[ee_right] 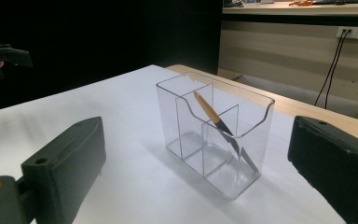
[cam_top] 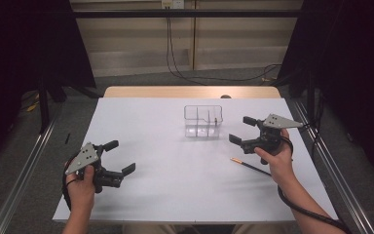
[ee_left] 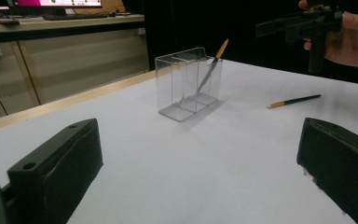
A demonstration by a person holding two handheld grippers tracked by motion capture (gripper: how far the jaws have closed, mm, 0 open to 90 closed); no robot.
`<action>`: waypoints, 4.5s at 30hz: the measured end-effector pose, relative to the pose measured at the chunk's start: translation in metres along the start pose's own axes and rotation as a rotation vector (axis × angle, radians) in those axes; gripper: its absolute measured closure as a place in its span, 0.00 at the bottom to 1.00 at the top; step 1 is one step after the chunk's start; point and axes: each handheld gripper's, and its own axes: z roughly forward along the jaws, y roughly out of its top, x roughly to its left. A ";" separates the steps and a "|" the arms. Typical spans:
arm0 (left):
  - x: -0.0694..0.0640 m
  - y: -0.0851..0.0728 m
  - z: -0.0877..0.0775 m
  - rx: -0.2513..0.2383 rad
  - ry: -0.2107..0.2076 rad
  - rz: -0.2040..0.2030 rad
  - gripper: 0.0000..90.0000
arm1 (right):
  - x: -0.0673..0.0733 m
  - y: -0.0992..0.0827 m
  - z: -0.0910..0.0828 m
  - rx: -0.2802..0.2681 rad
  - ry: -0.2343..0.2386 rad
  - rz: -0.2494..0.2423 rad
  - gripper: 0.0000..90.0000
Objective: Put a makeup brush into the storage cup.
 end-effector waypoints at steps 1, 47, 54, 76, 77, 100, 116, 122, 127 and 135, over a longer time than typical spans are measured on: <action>0.001 0.000 -0.001 0.001 0.001 -0.001 0.00 | 0.000 0.000 -0.001 0.001 0.001 0.000 0.04; -0.003 0.005 -0.003 -0.022 0.020 0.001 0.00 | 0.005 -0.022 -0.056 0.045 0.012 -0.002 0.04; -0.003 0.005 -0.002 -0.017 0.017 0.004 0.00 | 0.004 -0.022 -0.053 0.103 0.014 -0.016 0.05; -0.004 0.005 -0.001 -0.011 0.011 0.007 0.00 | -0.003 -0.017 -0.045 0.262 -0.003 -0.032 0.08; -0.003 0.005 -0.001 -0.010 0.009 0.007 0.00 | -0.003 -0.017 -0.045 0.266 -0.002 -0.033 0.08; -0.004 0.005 0.001 -0.002 0.005 0.015 0.00 | -0.006 -0.015 -0.039 0.429 -0.013 -0.042 0.09; -0.004 0.005 0.002 -0.005 -0.002 0.013 0.00 | -0.005 -0.016 -0.026 0.561 -0.003 -0.052 0.10; -0.003 0.005 0.001 -0.006 -0.003 0.012 0.00 | -0.006 -0.013 -0.021 0.603 0.010 -0.054 0.10; -0.002 0.004 0.002 -0.002 -0.006 0.014 0.00 | -0.007 -0.011 -0.017 0.639 0.015 -0.062 0.11; -0.002 0.004 0.002 -0.007 -0.005 0.009 0.00 | -0.007 -0.010 -0.011 0.727 0.024 -0.087 0.12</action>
